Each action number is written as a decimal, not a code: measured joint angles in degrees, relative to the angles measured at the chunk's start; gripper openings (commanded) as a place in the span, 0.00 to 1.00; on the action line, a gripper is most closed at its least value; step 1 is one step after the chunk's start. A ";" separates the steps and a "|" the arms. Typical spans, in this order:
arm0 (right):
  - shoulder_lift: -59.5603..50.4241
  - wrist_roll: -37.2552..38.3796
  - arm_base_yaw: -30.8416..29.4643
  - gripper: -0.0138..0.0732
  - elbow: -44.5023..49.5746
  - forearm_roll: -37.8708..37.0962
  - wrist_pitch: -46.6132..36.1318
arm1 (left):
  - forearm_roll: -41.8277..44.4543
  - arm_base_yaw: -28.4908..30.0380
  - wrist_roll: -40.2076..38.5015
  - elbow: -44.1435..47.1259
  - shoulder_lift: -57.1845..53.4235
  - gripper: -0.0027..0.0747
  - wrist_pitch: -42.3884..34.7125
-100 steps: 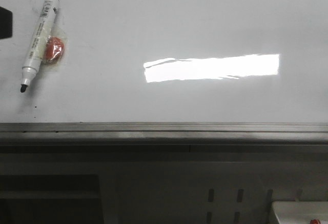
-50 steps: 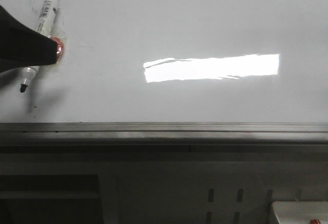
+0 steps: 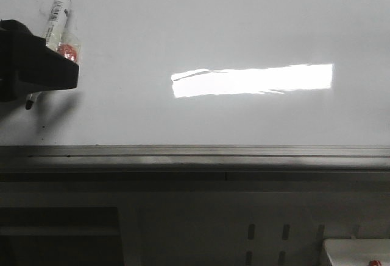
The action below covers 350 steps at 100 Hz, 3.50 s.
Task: Write number 4 on whiteboard
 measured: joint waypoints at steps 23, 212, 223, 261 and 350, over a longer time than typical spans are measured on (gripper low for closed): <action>0.10 0.00 0.63 0.10 -0.64 2.92 3.48 | -0.06 0.00 0.00 0.00 0.26 0.01 0.56; 28.35 -11.66 45.44 0.08 -31.37 15.44 4.06 | 55.99 -5.68 0.34 0.11 -5.05 0.22 -7.23; 28.47 -11.77 45.29 0.08 -31.37 14.96 3.92 | 50.61 -5.77 0.34 0.11 -5.16 0.50 -7.20; 33.84 -11.88 44.50 0.08 -38.46 11.12 6.87 | 30.09 -3.55 0.34 0.19 -13.85 0.55 6.99; 45.29 -11.88 36.92 0.08 -49.94 8.60 13.27 | 26.89 8.30 0.34 0.23 -23.81 0.55 10.77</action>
